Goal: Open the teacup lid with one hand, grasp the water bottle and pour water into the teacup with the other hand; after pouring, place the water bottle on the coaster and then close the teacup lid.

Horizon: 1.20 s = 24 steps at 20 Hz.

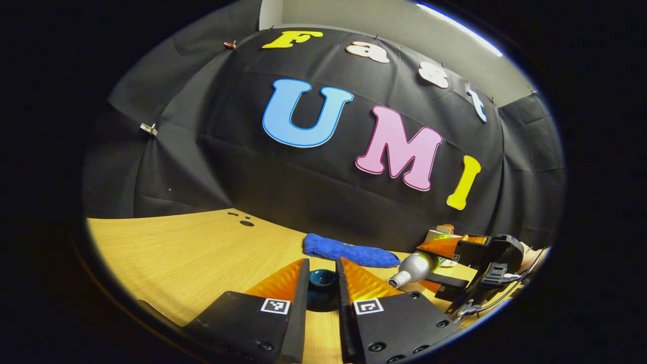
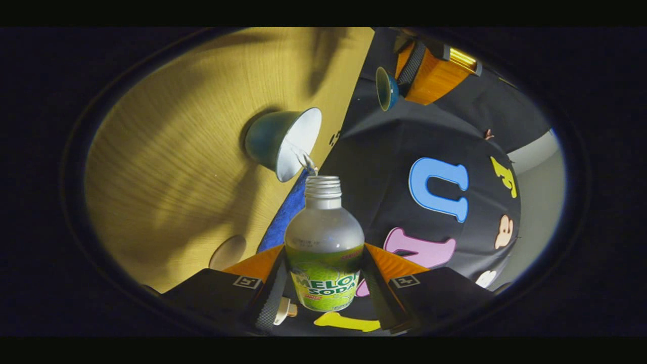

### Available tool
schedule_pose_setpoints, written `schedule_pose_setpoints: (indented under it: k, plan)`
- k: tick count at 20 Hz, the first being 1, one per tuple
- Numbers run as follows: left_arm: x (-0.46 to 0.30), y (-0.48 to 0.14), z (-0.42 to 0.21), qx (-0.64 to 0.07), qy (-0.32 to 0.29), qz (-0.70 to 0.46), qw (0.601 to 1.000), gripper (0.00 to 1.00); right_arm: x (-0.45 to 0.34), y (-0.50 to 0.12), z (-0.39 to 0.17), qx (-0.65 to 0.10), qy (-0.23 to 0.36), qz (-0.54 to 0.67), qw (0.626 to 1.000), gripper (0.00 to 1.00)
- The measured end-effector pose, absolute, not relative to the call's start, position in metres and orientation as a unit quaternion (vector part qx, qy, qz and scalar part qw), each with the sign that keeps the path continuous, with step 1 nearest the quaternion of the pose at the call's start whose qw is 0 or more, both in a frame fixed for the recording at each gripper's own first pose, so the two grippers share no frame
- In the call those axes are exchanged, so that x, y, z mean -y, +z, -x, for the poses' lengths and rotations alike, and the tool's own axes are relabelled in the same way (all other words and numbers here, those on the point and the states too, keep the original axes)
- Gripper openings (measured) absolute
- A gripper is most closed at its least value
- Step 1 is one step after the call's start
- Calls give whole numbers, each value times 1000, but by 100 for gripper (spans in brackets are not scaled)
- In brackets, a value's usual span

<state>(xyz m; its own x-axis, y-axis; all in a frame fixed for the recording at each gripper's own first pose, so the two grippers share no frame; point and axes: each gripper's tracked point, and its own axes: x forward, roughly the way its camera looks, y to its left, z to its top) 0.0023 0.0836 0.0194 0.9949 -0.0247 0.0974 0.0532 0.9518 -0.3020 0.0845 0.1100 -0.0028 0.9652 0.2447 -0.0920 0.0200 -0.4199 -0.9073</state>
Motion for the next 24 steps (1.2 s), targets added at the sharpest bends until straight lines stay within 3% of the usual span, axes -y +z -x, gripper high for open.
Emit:
schedule_pose_setpoints:
  k: [16,24]
  plan:
    - [-88,19,-1,43,-14,160,986,31,-142,47,-79,197,76,900,382,77]
    - [-89,18,-2,43,-15,166,985,31,-155,63,-73,230,64,901,363,77]
